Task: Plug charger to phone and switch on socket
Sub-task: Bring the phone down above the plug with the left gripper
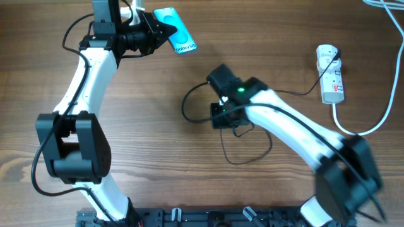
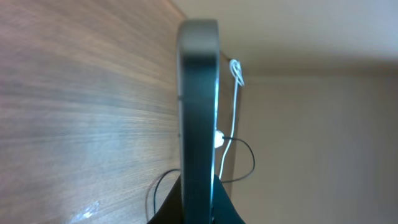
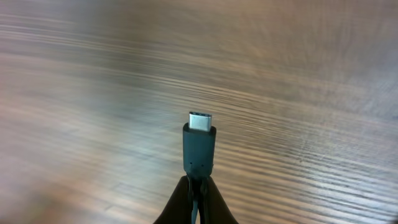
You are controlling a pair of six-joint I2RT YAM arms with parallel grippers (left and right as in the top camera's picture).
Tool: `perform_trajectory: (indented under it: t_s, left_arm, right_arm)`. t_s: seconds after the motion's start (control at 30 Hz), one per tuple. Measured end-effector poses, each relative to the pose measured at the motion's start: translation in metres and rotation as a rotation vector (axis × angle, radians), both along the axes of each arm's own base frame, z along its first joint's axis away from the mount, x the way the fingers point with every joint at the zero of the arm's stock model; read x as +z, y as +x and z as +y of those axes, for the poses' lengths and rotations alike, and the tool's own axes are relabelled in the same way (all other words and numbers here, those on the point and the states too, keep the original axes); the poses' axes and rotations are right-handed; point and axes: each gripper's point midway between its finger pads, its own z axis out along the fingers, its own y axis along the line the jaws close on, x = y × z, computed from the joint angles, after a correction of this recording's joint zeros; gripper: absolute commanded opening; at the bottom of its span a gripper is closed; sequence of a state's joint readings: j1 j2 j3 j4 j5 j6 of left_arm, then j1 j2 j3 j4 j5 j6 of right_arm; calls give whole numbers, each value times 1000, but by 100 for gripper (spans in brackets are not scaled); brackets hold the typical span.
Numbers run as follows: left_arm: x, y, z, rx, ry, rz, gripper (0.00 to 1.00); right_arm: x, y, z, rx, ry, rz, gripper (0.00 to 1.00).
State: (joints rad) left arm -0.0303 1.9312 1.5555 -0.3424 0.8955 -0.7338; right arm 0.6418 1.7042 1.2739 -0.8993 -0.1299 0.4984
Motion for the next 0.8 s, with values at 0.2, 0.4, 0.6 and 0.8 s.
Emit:
perform_trajectory:
  t_s: [0.2, 0.4, 0.6, 0.8]
  left_arm:
    - [11, -10, -27, -122, -14, -96, 4]
    - [22, -29, -64, -274, -33, -201, 4]
    - [25, -39, -78, -347, -46, -246, 4]
    - [32, -48, -81, -410, -80, -287, 4]
  right_arm:
    - [71, 9, 10, 78, 140, -211, 4]
    - [84, 4, 18, 206, 185, -257, 4]
    - [92, 12, 28, 247, 220, -311, 4]
    - [92, 17, 25, 229, 204, -333, 4]
